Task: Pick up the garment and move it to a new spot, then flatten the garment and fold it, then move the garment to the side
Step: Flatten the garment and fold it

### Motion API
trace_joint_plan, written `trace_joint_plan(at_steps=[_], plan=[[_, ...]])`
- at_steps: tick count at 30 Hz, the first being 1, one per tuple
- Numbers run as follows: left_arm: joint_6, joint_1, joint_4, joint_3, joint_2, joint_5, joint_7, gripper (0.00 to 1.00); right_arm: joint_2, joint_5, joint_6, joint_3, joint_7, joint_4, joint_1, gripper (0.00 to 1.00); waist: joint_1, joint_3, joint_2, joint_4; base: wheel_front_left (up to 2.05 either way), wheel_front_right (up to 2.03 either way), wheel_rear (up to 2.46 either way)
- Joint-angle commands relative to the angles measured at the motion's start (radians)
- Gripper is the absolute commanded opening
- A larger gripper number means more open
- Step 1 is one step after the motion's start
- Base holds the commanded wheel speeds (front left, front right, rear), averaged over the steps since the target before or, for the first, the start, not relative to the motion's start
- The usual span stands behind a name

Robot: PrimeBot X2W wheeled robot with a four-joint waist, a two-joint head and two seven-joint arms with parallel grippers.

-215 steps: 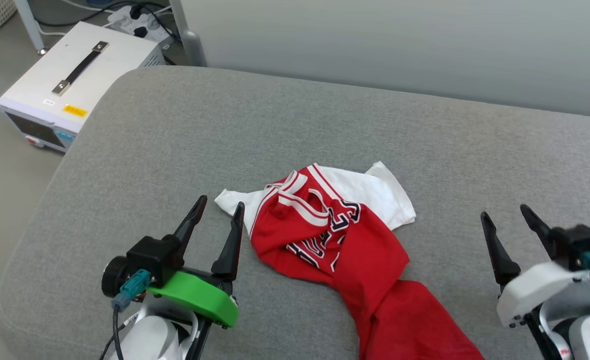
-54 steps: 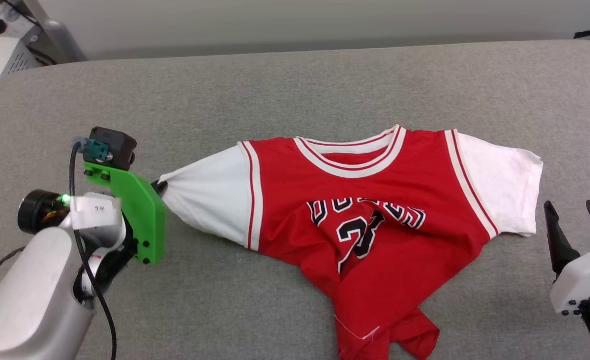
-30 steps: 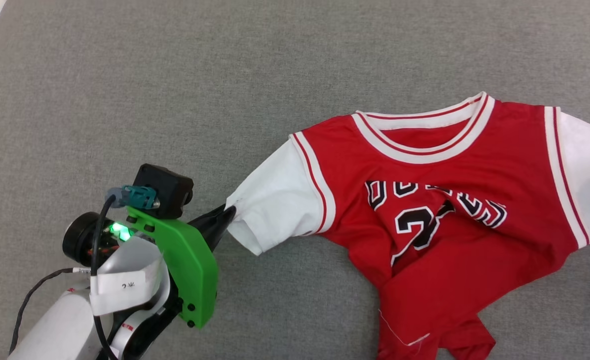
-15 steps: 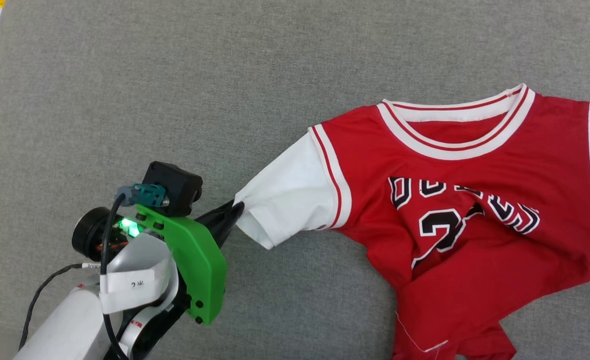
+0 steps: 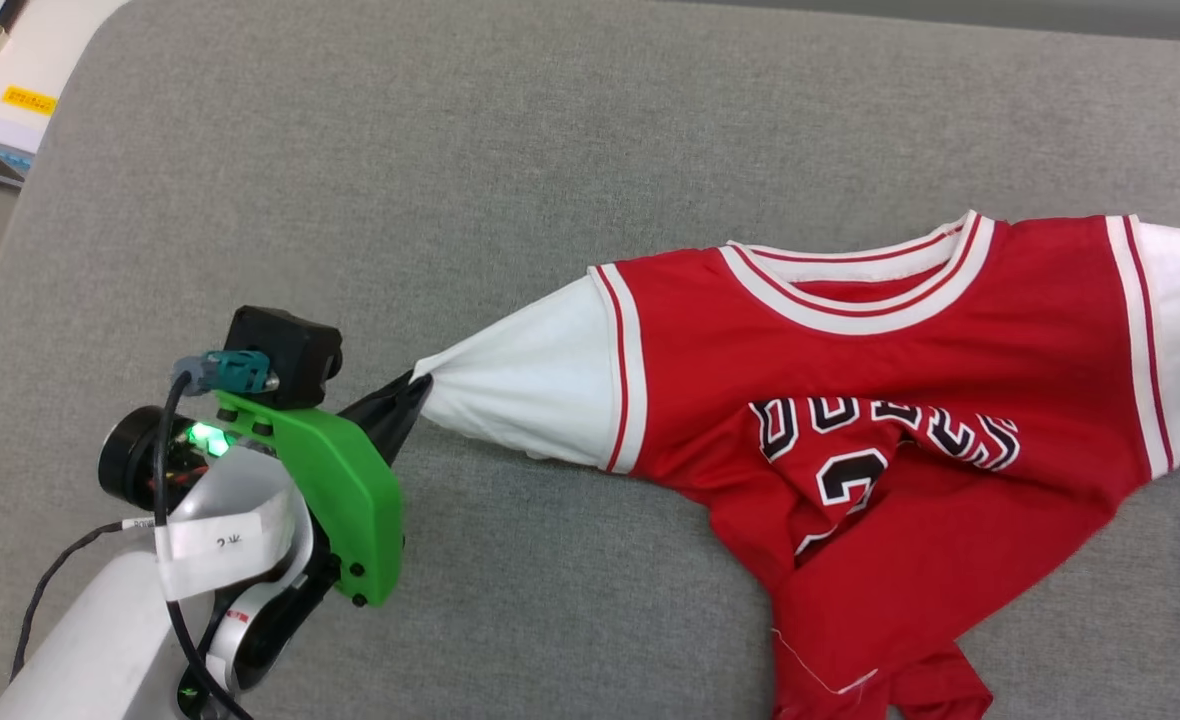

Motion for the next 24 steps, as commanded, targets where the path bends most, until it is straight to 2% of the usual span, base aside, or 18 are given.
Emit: trace_joint_plan(at_steps=[1, 14, 24], plan=[[-0.001, -0.008, 0.008, 0.013, 0.009, 0.006, -0.013, 0.00, -0.017, 0.013, -0.001, 0.006, -0.023, -0.013, 0.014, 0.00, 0.0000, -0.081, 0.0000, -0.026, 0.00, 0.00, 0.00], [0.027, -0.036, -0.014, 0.093, 0.044, 0.037, -0.087, 0.00, -0.129, 0.058, -0.001, 0.026, -0.154, -0.131, 0.020, 0.00, 0.0000, -0.256, 0.0000, -0.045, 0.00, 0.00, 0.00], [0.049, -0.089, -0.059, 0.172, 0.075, 0.058, -0.137, 0.00, -0.141, 0.104, -0.001, 0.028, -0.190, -0.228, -0.032, 0.00, 0.0000, -0.320, 0.0000, -0.068, 0.00, 0.00, 0.00]])
